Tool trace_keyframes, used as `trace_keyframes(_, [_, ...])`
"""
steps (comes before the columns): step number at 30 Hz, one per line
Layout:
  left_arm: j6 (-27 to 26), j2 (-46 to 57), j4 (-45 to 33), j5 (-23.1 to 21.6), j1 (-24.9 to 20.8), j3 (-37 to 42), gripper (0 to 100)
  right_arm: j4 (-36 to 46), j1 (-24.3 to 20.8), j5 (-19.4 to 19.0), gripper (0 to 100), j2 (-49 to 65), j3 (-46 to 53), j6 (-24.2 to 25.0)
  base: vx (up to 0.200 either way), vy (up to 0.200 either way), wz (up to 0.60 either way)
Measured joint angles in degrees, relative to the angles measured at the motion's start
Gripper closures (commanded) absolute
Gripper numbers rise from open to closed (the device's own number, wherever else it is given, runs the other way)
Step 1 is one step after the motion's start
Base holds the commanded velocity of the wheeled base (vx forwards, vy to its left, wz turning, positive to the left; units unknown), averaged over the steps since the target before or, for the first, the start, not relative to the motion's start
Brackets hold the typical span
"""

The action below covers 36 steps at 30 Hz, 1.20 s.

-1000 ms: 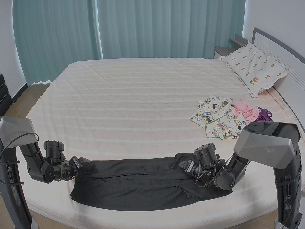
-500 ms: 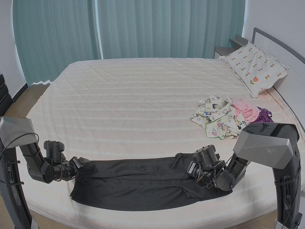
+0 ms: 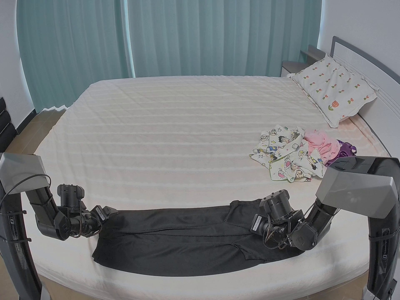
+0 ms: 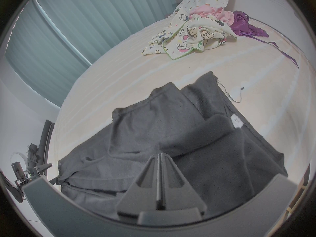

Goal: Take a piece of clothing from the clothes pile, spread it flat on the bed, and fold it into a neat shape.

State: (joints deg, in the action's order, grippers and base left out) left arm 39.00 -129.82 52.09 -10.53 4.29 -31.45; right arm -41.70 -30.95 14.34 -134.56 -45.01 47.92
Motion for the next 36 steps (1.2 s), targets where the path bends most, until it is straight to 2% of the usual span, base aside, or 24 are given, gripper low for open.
trace_keyframes(9, [0.0, 0.0, 0.0, 0.0, 0.0, 0.0, 0, 3.1, 0.2, -0.3, 100, 1.4, 0.4, -1.3, 0.000, 0.000, 0.00])
trace_keyframes(10, [0.0, 0.0, 0.0, 0.0, 0.0, 0.0, 0, 3.1, 0.7, -0.3, 0, 1.6, 0.3, -1.3, 0.000, 0.000, 0.00])
trace_keyframes(14, [0.0, 0.0, 0.0, 0.0, 0.0, 0.0, 0, 2.7, 2.9, -2.3, 0, 2.5, 0.0, -1.3, 0.000, 0.000, 0.00])
trace_keyframes(18, [0.0, 0.0, 0.0, 0.0, 0.0, 0.0, 0, 2.3, 4.7, -9.2, 0, 4.2, 0.4, -1.9, 0.000, 0.000, 0.00])
trace_keyframes(22, [0.0, 0.0, 0.0, 0.0, 0.0, 0.0, 0, 1.1, 8.4, -16.3, 0, 5.7, 0.8, -5.8, 0.000, 0.000, 0.00])
trace_keyframes(29, [0.0, 0.0, 0.0, 0.0, 0.0, 0.0, 0, -5.9, 13.8, -24.5, 0, 4.6, 0.8, -13.7, 0.000, 0.000, 0.00])
trace_keyframes(32, [-0.1, 0.0, 0.0, 0.0, 0.0, -0.1, 0, -7.2, 14.8, -27.1, 0, 3.4, 1.1, -16.1, 0.000, 0.000, 0.00])
trace_keyframes(36, [-0.1, 0.0, 0.0, 0.0, 0.0, -0.1, 0, -7.3, 15.8, -28.3, 0, 1.8, 0.9, -17.3, 0.000, 0.000, 0.00])
